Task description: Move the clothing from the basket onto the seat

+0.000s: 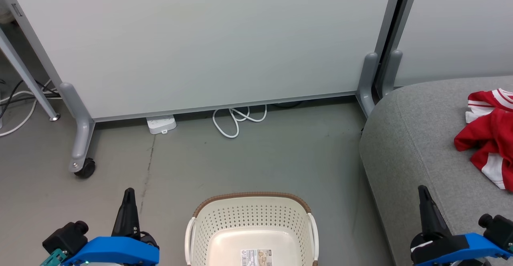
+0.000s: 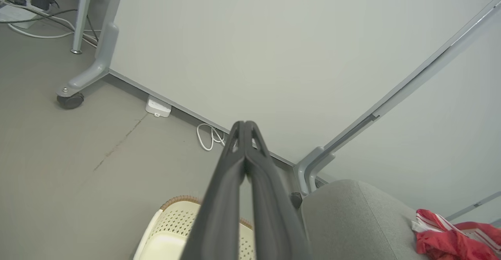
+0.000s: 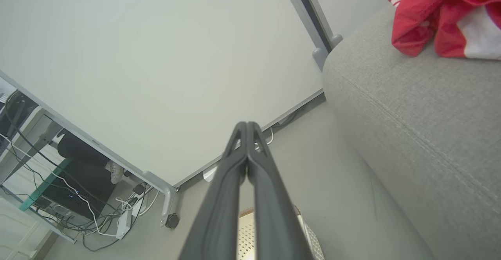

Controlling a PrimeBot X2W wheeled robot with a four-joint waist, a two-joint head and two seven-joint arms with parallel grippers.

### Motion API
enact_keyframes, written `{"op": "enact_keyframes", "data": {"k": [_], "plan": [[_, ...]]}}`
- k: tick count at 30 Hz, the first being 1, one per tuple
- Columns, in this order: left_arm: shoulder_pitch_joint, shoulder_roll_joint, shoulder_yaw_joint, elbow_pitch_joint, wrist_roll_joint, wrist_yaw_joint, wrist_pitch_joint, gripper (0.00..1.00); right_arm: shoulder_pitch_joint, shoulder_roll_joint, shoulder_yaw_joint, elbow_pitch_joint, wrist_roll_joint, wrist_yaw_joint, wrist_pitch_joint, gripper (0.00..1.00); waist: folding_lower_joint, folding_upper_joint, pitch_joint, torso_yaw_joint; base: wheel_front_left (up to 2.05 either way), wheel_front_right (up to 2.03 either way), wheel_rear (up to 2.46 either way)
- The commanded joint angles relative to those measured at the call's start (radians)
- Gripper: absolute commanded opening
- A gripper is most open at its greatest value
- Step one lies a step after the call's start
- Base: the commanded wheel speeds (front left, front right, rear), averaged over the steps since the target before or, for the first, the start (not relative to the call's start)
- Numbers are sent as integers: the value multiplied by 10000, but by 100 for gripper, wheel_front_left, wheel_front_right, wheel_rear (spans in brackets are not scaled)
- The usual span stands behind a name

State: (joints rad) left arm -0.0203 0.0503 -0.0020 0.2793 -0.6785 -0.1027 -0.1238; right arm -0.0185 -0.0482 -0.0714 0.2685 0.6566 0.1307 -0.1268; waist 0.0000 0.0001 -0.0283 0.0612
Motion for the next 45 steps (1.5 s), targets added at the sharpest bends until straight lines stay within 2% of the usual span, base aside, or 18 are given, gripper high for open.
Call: {"op": "enact_keyframes", "data": {"k": [1,23,45], "plan": [[-313,4,114,-172,-359,-31,86,0,-348,-29,-35,-175,368,0,82,0,0,-1,5,-9,0,0,0],[-533,3,458,-239,-3218,-125,818,0,-564,-31,-166,-213,3290,1,833,0,0,-1,78,-151,0,0,0],[-704,1,741,-291,-5526,-197,1418,0,-710,-33,-269,-231,5660,1,1443,0,0,-1,150,-293,0,0,0]]}}
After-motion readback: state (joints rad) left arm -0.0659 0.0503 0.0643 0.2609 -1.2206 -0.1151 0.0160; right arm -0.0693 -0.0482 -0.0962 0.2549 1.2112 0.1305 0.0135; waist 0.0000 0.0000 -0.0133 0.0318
